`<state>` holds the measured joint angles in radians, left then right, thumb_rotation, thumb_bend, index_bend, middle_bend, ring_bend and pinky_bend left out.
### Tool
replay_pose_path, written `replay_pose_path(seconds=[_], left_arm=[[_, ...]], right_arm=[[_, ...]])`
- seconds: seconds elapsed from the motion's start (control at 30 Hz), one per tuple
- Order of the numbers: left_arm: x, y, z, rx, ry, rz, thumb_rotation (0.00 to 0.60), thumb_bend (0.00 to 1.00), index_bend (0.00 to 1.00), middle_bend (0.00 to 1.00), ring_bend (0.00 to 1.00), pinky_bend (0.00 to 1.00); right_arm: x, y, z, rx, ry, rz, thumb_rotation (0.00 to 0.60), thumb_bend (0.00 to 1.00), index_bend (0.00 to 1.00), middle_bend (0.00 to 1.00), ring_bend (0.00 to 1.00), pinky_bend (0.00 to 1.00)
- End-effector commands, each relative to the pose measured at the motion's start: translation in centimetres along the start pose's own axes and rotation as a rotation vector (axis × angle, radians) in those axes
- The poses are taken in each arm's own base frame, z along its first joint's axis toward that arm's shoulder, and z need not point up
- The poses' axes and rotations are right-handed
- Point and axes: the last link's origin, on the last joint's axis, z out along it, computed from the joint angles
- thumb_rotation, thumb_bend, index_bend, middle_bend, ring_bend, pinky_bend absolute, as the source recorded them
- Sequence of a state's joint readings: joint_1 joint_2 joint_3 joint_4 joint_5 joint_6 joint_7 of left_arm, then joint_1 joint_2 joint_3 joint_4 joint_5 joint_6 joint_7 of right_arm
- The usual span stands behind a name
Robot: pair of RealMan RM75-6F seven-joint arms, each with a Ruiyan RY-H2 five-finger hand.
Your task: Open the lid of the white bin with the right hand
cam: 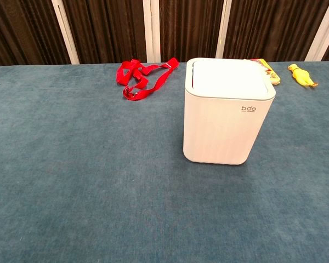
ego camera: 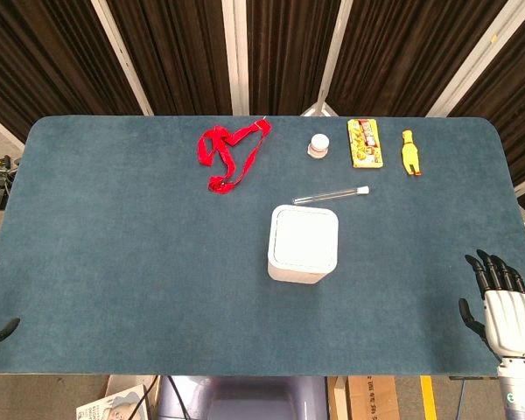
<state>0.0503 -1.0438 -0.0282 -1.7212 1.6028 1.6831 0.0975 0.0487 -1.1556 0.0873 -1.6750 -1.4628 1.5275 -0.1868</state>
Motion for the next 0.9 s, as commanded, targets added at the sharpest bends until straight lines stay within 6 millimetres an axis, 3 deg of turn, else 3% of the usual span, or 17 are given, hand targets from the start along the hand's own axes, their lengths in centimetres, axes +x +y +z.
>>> replay_pose_path(seconds=[0.03, 0.57, 0.9], left_arm=[[0.0, 0.0, -0.1, 0.002, 0.0, 0.002, 0.6, 0.12, 0.11, 0.02, 0.0, 0.0], [0.2, 0.0, -0.1, 0.01, 0.024, -0.003, 0.6, 0.12, 0.11, 0.02, 0.0, 0.0], [0.6, -0.1, -0.4, 0.019, 0.037, -0.02, 0.6, 0.12, 0.11, 0.02, 0.0, 0.0]], right_arm=[[0.0, 0.0, 0.0, -0.001, 0.001, 0.001, 0.6, 0.39, 0.16, 0.12, 0.12, 0.17], [0.0, 0.1, 0.1, 0.006, 0.001, 0.012, 0.6, 0.39, 0.16, 0.12, 0.13, 0.17], [0.0, -1.0, 0.4, 0.09, -0.007, 0.061, 0.6, 0.39, 0.16, 0.13, 0.18, 0.17]])
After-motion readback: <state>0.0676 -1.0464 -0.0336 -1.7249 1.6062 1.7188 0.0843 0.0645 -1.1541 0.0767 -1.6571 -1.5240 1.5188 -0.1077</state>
